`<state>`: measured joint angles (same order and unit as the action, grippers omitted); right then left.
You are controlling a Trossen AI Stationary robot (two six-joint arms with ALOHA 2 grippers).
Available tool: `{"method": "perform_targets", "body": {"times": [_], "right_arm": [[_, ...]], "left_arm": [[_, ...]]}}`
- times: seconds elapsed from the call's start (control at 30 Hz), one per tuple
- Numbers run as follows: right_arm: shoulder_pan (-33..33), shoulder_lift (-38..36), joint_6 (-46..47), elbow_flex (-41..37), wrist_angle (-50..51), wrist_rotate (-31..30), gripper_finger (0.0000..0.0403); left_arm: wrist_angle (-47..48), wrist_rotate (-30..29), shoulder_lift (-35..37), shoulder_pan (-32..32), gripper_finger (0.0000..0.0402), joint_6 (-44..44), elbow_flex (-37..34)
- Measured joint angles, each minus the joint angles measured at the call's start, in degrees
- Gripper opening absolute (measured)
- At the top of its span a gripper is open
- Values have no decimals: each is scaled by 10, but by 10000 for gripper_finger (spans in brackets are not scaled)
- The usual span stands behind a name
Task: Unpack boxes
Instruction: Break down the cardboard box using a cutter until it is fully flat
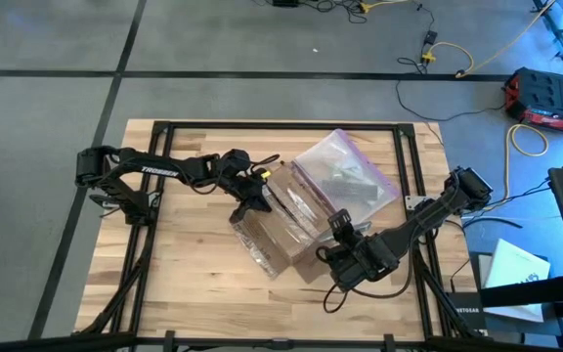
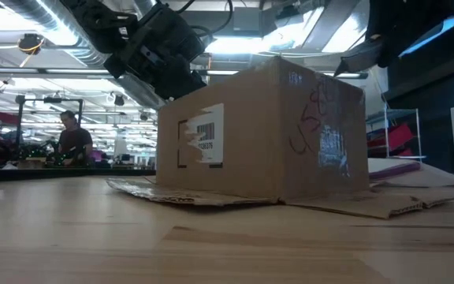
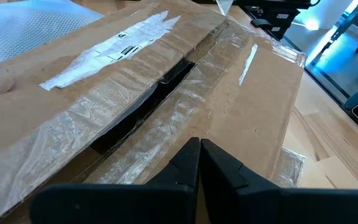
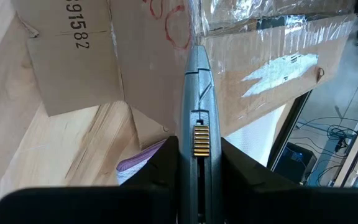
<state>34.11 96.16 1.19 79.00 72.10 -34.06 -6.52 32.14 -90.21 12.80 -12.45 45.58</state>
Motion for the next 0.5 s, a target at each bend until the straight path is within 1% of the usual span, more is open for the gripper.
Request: {"method": "perform_targets", "body": {"times": [0.5], "right_arm": [[-4, -1, -8, -18, -40, -16, 55]], "left_arm": [[0, 0, 0, 0, 0, -3, 0]]}}
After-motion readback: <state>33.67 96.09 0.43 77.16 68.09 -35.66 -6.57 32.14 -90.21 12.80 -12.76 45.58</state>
